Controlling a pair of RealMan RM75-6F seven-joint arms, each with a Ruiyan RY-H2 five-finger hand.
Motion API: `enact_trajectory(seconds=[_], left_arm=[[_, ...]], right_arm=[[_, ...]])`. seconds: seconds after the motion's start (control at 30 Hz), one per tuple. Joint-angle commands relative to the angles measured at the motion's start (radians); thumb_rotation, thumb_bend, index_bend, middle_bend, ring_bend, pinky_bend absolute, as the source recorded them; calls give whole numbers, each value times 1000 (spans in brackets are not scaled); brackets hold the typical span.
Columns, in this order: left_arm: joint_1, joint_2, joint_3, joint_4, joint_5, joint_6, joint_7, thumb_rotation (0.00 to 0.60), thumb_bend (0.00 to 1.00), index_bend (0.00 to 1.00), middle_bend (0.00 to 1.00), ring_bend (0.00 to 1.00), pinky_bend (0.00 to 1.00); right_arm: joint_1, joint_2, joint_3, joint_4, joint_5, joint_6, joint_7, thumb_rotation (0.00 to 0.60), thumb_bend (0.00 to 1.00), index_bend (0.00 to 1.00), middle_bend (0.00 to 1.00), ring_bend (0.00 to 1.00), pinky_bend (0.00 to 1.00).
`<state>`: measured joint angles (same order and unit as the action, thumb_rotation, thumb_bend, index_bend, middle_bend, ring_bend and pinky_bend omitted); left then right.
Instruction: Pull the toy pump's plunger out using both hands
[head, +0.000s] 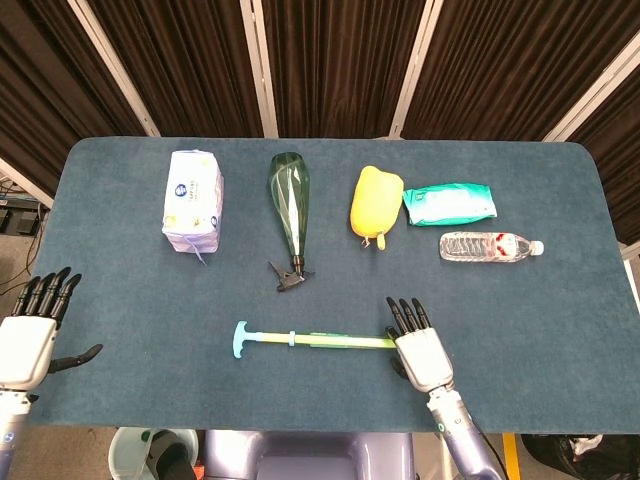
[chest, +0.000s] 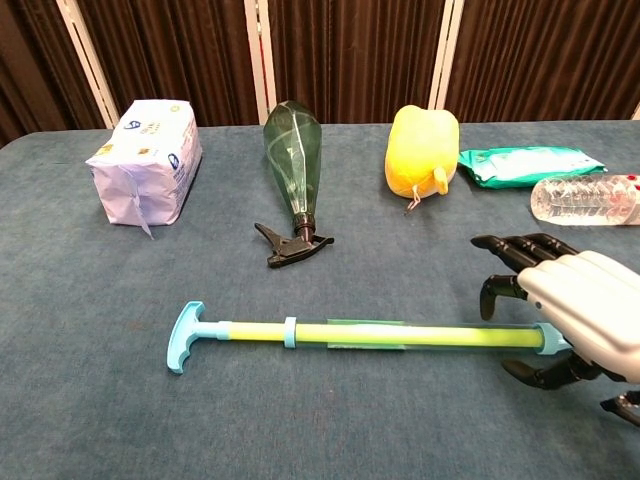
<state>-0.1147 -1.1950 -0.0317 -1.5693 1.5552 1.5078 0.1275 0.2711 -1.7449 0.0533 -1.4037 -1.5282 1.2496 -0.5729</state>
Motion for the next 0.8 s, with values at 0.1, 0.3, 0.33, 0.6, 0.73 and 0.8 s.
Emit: enact_trajectory(seconds=[0.1, 0.3, 0.33, 0.6, 0.73, 0.8], left_arm=[[-2, 0, 0, 1, 2, -2, 0, 600, 45, 0, 5, 37, 68], [-4, -3, -1, 5, -7, -9, 5, 600, 46, 30, 11, 37, 68], [-4, -4, -2, 5, -7, -10, 6, 600, 46, 34, 12, 37, 68], [-3, -4, -4, 6, -12, -7, 11, 600, 47, 55, 13, 37, 68], [-6, -8, 0, 8, -10, -15, 16, 600, 75, 144, 19, 37, 68], [-11, -15, 1, 12, -9, -25, 11, 600, 107, 264, 27, 37, 80]], right_arm=[[11, -12, 2, 20, 15, -18, 23, 600, 314, 421, 0, 0, 54], [25, -26, 8, 56, 24, -29, 57, 600, 330, 473, 0, 0, 54], [25, -27, 8, 58, 25, -30, 60, 600, 332, 488, 0, 0, 54], [37, -37, 10, 86, 20, -25, 105, 600, 369, 607, 20, 0, 58], [44, -41, 10, 94, 10, -10, 120, 600, 370, 654, 41, 0, 66], [45, -39, 7, 96, 8, -9, 124, 600, 370, 671, 48, 0, 66]])
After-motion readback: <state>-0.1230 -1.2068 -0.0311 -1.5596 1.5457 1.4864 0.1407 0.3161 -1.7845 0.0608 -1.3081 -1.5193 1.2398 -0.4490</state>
